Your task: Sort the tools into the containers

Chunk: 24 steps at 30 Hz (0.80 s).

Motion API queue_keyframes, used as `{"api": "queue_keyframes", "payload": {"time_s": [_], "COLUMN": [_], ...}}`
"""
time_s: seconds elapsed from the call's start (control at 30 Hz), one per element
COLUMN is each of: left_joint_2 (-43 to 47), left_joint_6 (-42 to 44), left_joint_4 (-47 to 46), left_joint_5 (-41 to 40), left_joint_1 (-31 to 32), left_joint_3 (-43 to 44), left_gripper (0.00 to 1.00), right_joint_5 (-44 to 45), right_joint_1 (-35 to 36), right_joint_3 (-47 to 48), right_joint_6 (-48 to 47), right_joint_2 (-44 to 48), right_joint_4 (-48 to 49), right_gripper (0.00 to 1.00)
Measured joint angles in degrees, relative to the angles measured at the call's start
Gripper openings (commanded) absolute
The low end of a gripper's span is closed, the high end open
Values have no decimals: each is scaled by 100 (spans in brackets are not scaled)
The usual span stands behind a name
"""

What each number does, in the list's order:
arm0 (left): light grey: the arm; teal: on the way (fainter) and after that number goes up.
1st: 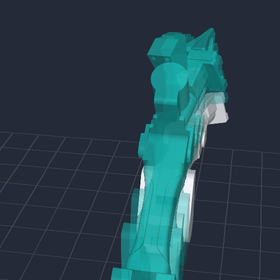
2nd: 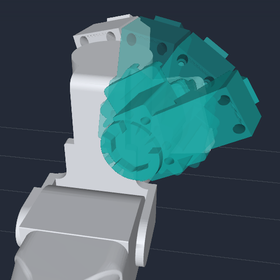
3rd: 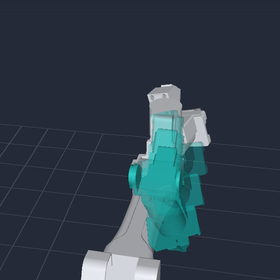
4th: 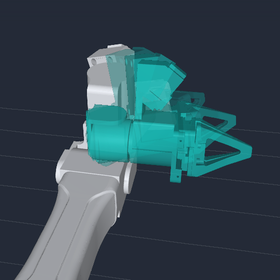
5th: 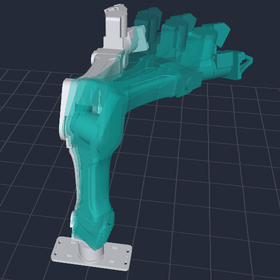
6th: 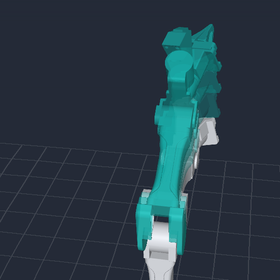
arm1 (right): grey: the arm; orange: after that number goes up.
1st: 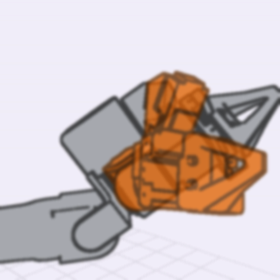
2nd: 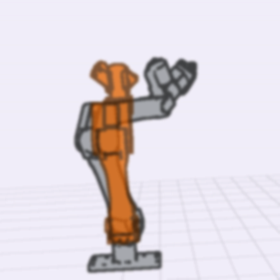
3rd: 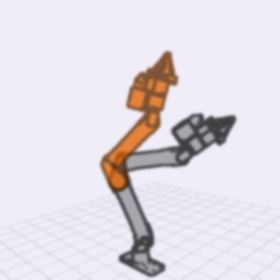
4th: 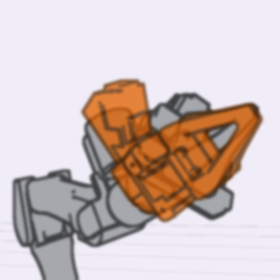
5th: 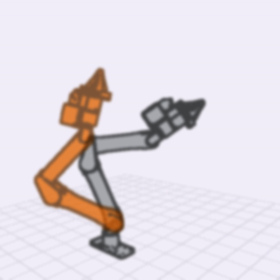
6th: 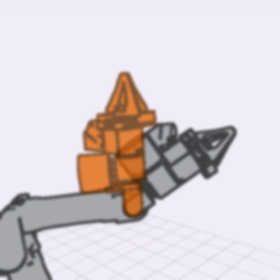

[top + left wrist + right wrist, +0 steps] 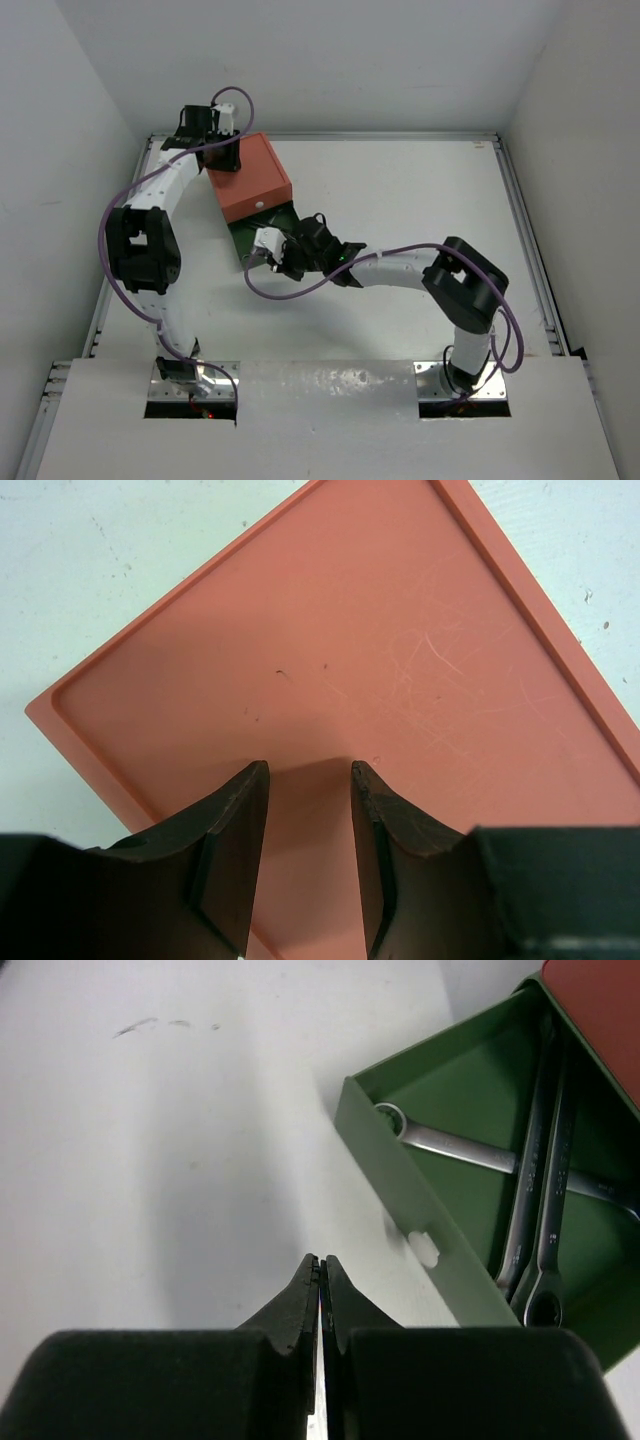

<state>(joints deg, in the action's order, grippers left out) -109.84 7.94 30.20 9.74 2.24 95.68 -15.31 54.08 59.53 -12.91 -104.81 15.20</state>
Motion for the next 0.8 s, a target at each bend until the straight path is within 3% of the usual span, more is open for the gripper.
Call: {"api": "queue_keyframes", "payload": {"time_s": [0.8], "left_joint_2": [-4], "left_joint_6": [66], "left_joint_4": [0], "left_joint_5": [0], "left_joint_1": [0], "left_joint_3": [2], "left_gripper": [36], "right_joint_5": [809], "right_joint_1": [-415], "right_joint_3": [2149], "right_joint_6": [7], "right_joint_2": [-1930], "right_joint_4": [192], "right_gripper": [0]}}
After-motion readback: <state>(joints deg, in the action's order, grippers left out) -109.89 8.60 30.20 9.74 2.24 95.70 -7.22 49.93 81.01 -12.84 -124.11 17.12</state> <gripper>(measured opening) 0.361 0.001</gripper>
